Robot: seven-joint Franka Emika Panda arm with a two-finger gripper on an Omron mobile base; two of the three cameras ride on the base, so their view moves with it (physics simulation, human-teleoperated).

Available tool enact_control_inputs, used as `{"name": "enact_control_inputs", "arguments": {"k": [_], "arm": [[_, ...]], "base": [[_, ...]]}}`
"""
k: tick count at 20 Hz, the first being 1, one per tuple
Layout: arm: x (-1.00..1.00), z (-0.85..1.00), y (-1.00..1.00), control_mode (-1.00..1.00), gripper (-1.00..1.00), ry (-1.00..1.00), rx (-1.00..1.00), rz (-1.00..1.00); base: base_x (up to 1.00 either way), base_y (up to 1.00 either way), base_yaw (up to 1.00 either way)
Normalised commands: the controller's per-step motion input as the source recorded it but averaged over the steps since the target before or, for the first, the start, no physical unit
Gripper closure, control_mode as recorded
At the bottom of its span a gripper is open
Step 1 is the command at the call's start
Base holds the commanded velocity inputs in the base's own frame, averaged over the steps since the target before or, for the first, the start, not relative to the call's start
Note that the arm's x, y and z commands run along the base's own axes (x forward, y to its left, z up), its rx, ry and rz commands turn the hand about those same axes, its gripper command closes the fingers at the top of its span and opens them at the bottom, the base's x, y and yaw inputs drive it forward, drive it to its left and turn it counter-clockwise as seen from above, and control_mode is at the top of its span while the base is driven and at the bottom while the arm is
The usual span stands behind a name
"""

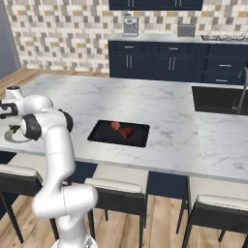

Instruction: Create a steak meal by picking up the steak and asparagus from the tray and placing them on the plate. Leave the peach on the tray.

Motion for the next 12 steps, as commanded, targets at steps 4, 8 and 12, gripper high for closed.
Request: {"name": "enact_control_inputs", "arguments": {"k": [4, 8, 12], "arm": [[0.13, -0.39, 0.08, -1.0, 1.0, 0.0, -0.05, 0.0], [0.01, -0.39, 0.0, -1.0, 1.0, 0.0, -0.01, 0.0], [0.0, -0.27, 0.0, -1.0, -1.0, -0.02, 0.0, 0.0]], "base": [[0.0, 0.0, 0.0], [0.0, 0.0, 0.0], [0.0, 0.0, 0.0]]}}
